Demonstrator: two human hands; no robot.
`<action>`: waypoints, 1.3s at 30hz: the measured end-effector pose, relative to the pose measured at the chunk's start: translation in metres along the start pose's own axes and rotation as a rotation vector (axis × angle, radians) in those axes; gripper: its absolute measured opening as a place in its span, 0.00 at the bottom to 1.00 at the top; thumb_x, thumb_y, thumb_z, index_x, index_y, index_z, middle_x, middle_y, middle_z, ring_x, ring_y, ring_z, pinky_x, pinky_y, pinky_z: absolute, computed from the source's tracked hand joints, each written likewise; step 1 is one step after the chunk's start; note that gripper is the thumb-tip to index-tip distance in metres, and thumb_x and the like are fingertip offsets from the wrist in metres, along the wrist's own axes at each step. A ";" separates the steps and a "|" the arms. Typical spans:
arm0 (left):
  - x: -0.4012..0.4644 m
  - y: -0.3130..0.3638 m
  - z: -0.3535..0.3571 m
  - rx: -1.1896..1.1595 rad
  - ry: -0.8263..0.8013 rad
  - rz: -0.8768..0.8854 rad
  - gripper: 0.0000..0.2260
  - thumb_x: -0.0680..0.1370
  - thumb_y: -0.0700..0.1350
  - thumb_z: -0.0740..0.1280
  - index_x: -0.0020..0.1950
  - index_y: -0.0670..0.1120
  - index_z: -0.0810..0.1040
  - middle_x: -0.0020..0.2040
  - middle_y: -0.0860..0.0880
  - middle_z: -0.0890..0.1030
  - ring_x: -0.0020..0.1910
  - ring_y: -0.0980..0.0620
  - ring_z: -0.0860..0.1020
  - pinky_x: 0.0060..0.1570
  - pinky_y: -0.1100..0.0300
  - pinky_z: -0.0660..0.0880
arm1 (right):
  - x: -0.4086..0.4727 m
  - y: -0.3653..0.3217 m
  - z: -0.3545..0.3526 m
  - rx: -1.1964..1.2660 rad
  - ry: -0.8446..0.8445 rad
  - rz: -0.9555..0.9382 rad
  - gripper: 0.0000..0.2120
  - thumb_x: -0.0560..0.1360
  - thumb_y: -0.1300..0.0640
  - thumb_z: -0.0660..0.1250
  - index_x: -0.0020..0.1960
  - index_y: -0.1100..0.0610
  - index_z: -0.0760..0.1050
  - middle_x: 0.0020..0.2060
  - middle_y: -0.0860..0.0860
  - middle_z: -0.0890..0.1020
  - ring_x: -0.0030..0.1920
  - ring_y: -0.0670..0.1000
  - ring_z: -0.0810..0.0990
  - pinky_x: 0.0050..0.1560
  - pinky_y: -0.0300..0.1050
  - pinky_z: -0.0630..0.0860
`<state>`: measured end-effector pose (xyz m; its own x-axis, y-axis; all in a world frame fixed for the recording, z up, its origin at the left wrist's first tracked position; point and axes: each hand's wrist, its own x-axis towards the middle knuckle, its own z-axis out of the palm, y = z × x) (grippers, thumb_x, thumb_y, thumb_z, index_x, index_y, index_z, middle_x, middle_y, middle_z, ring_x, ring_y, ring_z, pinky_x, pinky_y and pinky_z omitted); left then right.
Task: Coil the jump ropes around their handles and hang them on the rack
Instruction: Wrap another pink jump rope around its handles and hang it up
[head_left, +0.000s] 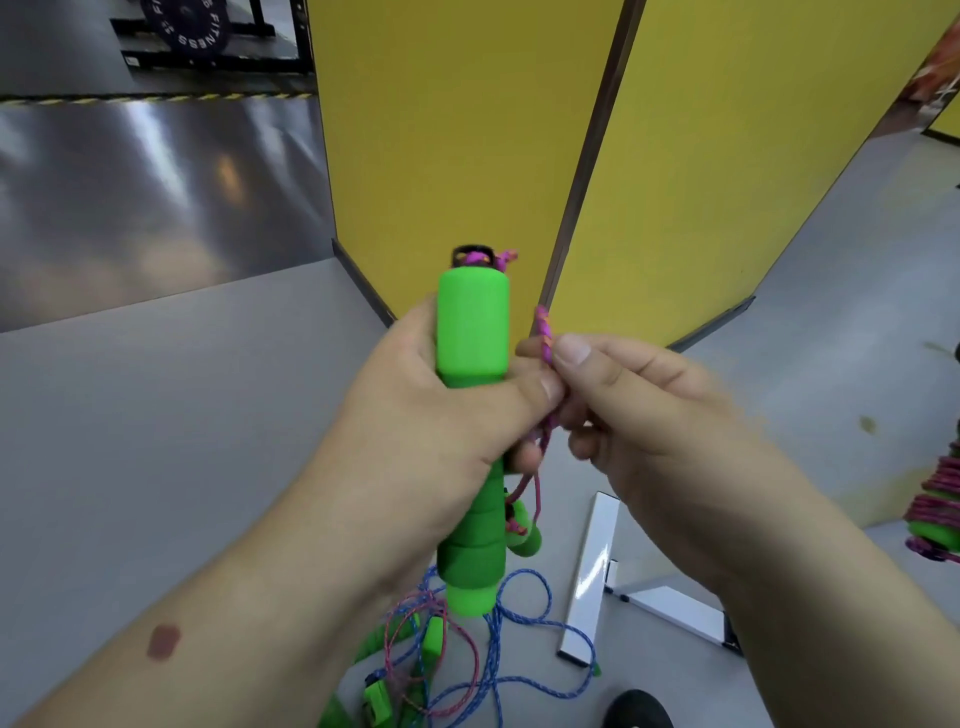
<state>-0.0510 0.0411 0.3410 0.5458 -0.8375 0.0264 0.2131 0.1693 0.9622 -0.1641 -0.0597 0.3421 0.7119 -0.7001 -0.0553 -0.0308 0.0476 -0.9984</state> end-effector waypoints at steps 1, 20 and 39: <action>0.002 0.003 -0.002 -0.047 0.030 0.007 0.17 0.75 0.34 0.73 0.57 0.52 0.78 0.37 0.48 0.84 0.34 0.49 0.79 0.27 0.62 0.74 | -0.001 0.001 -0.001 -0.023 -0.025 0.043 0.12 0.71 0.45 0.70 0.42 0.53 0.85 0.33 0.50 0.78 0.35 0.48 0.71 0.38 0.43 0.67; 0.002 0.002 -0.006 -0.017 0.004 -0.017 0.18 0.76 0.34 0.72 0.61 0.52 0.78 0.37 0.49 0.84 0.32 0.44 0.81 0.26 0.62 0.74 | 0.003 0.008 -0.007 0.068 -0.117 -0.040 0.11 0.72 0.54 0.70 0.52 0.55 0.84 0.41 0.54 0.85 0.43 0.53 0.81 0.48 0.48 0.76; 0.008 -0.001 -0.021 0.287 -0.116 -0.031 0.16 0.71 0.55 0.73 0.56 0.53 0.80 0.49 0.40 0.85 0.46 0.42 0.85 0.37 0.56 0.77 | 0.003 0.006 -0.015 0.082 -0.110 -0.120 0.17 0.76 0.56 0.68 0.62 0.61 0.78 0.58 0.73 0.77 0.55 0.80 0.74 0.54 0.82 0.68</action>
<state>-0.0299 0.0449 0.3350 0.4429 -0.8965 0.0107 -0.0179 0.0031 0.9998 -0.1725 -0.0720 0.3360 0.7794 -0.6226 0.0705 0.1131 0.0292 -0.9932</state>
